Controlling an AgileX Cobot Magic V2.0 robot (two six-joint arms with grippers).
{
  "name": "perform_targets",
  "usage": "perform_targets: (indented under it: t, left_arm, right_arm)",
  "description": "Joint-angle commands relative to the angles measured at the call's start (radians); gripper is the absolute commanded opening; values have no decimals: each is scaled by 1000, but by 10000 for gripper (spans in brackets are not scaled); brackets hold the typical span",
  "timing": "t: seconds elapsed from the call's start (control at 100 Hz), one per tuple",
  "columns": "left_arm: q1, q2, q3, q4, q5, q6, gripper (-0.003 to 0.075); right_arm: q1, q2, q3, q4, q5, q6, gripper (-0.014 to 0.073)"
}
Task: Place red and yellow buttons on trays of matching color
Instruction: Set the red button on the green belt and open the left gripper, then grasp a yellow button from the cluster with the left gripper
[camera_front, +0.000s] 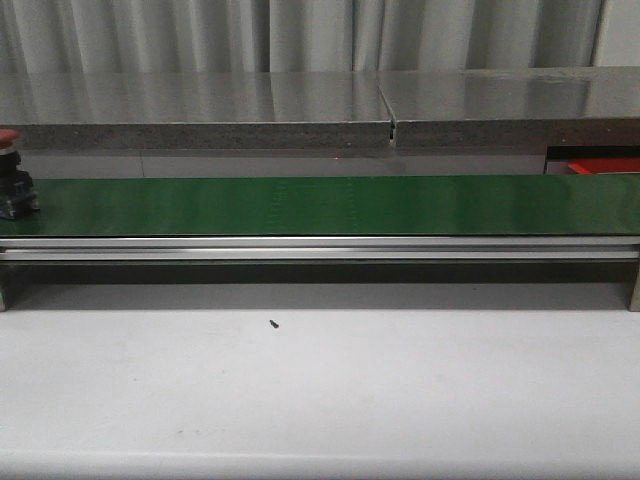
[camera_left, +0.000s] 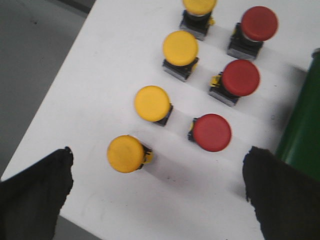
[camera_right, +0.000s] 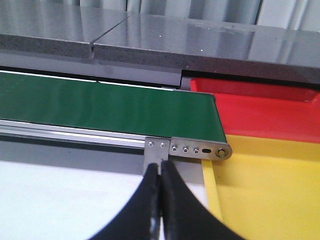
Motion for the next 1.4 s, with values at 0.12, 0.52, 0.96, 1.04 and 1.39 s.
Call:
perform_targets:
  t: [0.12,0.52,0.96,1.04,1.39]
  left_arm:
    - [68,-23,-26,-28,-37,-15,659]
    - [72,79,96,-11,-147,10,650]
    - [81,198,121,-20,-242,24,648]
    - [81,208,121,-20,-262,24,645]
    - [83,226,121,-20,-280,24,395]
  right_arm:
    - [1,-18,-1,-11,-85,-4,-66]
    - [1,-18,-1,-11,-85,-4,-66]
    - [1,-18,-1,-11,-85,-4,-66]
    - [1,-18,-1,-11,-85,-4,-66]
    - [1,-18,-1,-11,-85,-4,-66]
